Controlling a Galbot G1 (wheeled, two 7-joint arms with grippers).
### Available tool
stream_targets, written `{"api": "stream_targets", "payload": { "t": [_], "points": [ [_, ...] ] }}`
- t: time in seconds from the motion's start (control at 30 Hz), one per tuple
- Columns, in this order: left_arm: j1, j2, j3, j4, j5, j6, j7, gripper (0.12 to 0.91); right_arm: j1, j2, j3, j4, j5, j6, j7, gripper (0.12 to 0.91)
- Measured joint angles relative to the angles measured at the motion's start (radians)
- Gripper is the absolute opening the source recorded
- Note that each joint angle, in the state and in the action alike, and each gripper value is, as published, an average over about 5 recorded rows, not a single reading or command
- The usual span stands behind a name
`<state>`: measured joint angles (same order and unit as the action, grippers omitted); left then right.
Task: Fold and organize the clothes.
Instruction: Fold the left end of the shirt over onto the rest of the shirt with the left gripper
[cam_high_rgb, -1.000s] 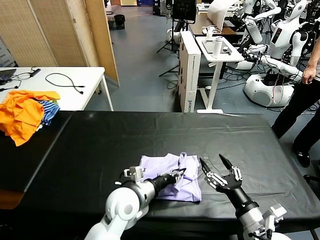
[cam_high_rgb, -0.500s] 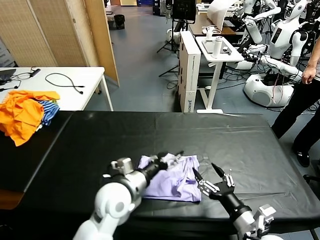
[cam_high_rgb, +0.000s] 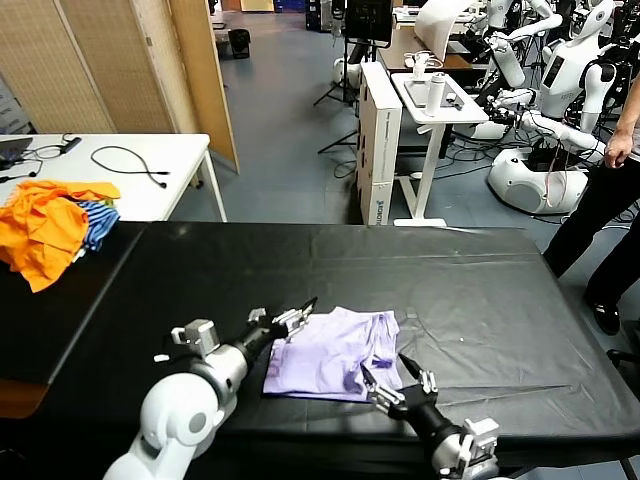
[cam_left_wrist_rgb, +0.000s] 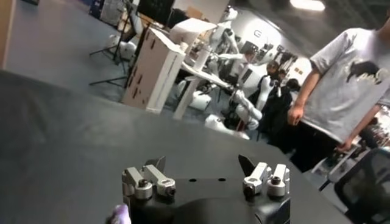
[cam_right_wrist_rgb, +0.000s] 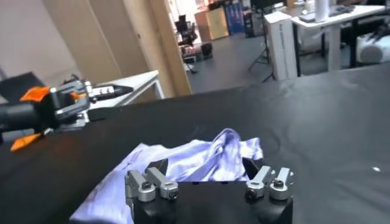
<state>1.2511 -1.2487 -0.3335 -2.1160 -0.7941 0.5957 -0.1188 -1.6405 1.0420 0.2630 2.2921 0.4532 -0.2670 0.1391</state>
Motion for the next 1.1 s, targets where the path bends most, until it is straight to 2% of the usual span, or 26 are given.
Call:
{"api": "stream_targets", "payload": {
  "t": [0.17, 0.27, 0.37, 0.5, 0.67, 0.93, 1.1],
  "points": [
    [0.017, -0.006, -0.001, -0.001, 0.011, -0.001, 0.001, 0.907, 0.012, -0.01, -0.038, -0.024, -0.114, 0.025, -0.016, 0.907],
    [0.026, -0.007, -0.002, -0.003, 0.015, -0.002, 0.002, 0.907, 0.019, -0.007, -0.057, -0.04, -0.17, 0.047, -0.014, 0.906],
    [0.037, -0.007, -0.003, -0.006, 0.021, -0.004, 0.005, 0.907, 0.021, -0.001, -0.075, -0.057, -0.234, 0.059, -0.006, 0.873],
    [0.048, -0.007, -0.004, -0.012, 0.029, -0.006, 0.01, 0.907, 0.022, 0.006, -0.095, -0.08, -0.303, 0.068, 0.003, 0.733],
    [0.056, -0.011, -0.004, -0.017, 0.034, -0.008, 0.012, 0.907, 0.034, 0.02, -0.12, -0.109, -0.36, 0.077, 0.003, 0.654],
    [0.067, -0.012, -0.004, -0.022, 0.04, -0.011, 0.015, 0.907, 0.036, 0.027, -0.133, -0.131, -0.389, 0.084, 0.002, 0.434],
    [0.073, -0.014, -0.004, -0.023, 0.048, -0.014, 0.017, 0.907, 0.027, 0.027, -0.121, -0.126, -0.381, 0.089, 0.003, 0.194]
  ]
}}
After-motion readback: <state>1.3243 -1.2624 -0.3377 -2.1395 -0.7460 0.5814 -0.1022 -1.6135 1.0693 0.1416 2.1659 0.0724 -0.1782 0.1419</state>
